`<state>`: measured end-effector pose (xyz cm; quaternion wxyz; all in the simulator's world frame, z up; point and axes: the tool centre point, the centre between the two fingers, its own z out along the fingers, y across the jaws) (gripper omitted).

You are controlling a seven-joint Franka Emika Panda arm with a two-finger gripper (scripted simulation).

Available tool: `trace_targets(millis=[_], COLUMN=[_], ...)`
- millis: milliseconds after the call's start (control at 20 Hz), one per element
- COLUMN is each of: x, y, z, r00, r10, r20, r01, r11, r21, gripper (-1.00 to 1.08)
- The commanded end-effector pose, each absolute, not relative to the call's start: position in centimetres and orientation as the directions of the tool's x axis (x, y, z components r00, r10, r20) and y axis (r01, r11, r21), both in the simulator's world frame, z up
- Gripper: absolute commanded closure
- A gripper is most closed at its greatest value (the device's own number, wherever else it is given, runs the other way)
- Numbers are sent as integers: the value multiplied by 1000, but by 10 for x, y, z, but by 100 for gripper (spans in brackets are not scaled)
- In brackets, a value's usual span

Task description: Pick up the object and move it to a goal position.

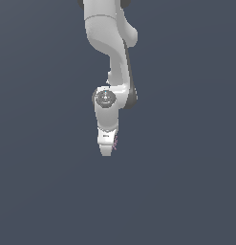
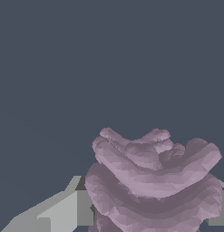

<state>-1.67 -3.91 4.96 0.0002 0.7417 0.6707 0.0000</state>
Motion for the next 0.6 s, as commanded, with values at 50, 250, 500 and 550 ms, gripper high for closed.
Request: trace_targets(millis=[50,250,500,550], x=[-15,-12,-6,-5], y=[-37,-33,-25,-23], z=[60,81,122,131], r00=[100,100,99,99], r10=[995,995,995,995], r20=[0,0,0,0], r01=[995,995,995,995], r11=[-100,-100,-99,-99], r21=[1,1,1,1], gripper=[108,108,108,108])
